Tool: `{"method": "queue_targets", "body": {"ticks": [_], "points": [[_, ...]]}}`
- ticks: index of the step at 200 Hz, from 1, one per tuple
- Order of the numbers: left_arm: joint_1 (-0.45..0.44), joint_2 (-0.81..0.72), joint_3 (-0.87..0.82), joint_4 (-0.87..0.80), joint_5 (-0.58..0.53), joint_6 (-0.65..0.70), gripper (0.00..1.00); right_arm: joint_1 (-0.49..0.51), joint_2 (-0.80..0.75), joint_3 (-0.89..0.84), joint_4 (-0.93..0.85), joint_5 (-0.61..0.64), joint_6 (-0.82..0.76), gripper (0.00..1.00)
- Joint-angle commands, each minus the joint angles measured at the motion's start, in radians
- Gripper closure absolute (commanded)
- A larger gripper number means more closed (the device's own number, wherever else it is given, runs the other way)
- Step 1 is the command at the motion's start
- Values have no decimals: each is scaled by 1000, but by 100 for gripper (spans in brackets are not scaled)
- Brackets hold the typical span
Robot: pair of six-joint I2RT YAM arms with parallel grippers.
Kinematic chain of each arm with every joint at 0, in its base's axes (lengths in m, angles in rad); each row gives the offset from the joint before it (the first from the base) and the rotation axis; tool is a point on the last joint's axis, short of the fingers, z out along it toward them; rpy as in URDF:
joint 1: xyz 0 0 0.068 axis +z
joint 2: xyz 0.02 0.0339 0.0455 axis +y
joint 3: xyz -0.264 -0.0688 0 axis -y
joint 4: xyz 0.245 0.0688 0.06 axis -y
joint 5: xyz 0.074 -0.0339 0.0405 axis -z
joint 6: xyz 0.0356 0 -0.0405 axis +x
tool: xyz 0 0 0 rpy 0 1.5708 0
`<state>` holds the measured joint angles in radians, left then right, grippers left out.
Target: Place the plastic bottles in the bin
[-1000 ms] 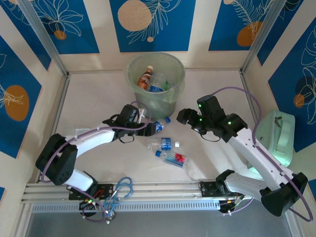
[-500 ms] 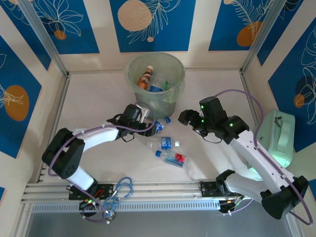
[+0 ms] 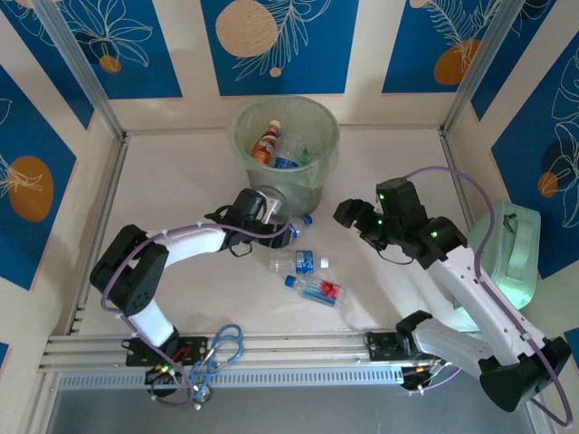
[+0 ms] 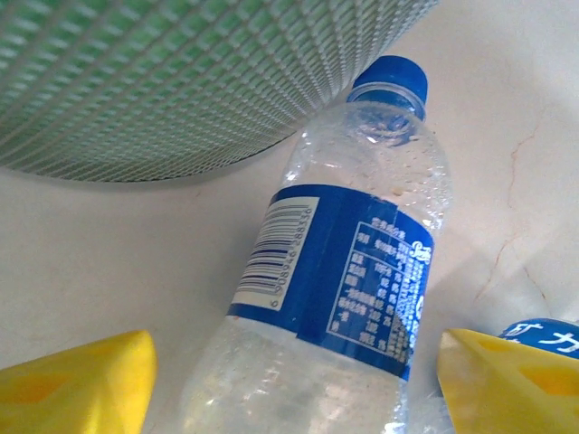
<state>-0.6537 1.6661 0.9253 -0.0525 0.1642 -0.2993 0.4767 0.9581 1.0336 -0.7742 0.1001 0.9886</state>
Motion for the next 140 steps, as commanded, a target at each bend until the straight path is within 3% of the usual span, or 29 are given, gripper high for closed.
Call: {"method": "queue_targets", "body": {"ticks": [1,52,96,140], "points": [[-22,26,40,-58,15,26,20,-19,-28,-4,-20,-30,10,22],[-40,73,108,-163,26,41,20,-63,-63,3,-35,-58,3,20],[-53,63,119,-212,-2,47,38,-94,-74,4,-39,-77,-3,21],[-67,5,95,-215,-21,42,42,-115,-75,11,-41,-91,-8,21]]}}
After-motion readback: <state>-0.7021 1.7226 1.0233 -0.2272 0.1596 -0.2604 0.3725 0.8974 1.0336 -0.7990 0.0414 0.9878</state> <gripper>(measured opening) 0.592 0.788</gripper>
